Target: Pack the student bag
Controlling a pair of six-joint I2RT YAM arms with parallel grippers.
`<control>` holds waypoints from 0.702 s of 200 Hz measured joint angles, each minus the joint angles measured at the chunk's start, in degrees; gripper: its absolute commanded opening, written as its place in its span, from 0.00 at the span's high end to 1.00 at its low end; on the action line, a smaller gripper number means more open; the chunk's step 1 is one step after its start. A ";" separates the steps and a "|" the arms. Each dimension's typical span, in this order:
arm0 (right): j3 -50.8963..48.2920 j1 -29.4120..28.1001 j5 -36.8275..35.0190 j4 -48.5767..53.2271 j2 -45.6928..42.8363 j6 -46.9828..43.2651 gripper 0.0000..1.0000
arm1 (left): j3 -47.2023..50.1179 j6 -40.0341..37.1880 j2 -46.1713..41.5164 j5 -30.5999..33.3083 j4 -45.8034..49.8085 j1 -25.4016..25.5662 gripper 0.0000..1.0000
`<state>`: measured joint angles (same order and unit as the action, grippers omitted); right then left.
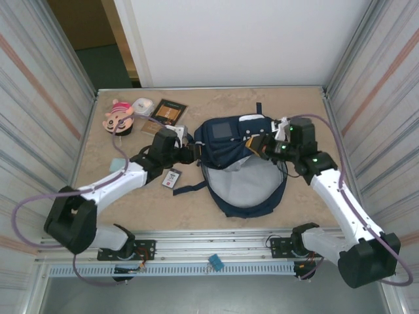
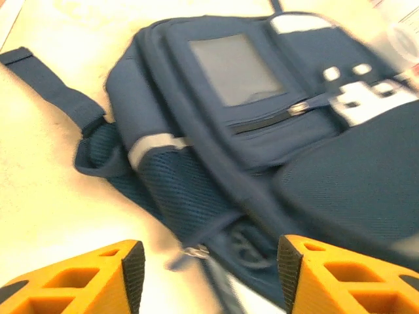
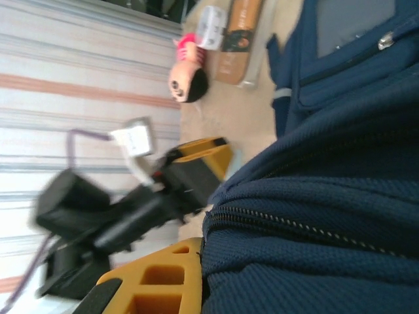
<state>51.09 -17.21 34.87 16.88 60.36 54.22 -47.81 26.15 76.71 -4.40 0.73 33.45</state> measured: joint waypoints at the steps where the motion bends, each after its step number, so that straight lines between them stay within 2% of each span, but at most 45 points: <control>1: -0.13 -0.13 -0.22 -0.15 0.02 0.07 0.98 | 0.00 0.13 -0.20 0.00 0.07 0.07 0.42; 38: -3.19 -4.35 -7.63 -9.01 3.96 1.99 0.97 | 0.33 5.22 -8.17 1.18 2.47 2.84 0.43; 74: -4.52 -5.38 -11.58 -15.50 9.20 2.62 0.91 | 2.97 8.37 -10.05 3.13 3.52 4.90 0.44; 111: -5.25 -5.92 -13.09 -12.90 11.63 4.94 0.72 | 2.95 9.92 -7.67 4.09 3.65 8.15 0.44; 140: -4.42 -6.12 -12.92 -5.68 11.63 5.88 0.56 | -0.39 10.12 -0.15 4.02 1.03 9.77 0.44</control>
<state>46.68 -23.33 21.96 11.20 71.99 60.10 -48.21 36.27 76.55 -0.38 1.76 43.22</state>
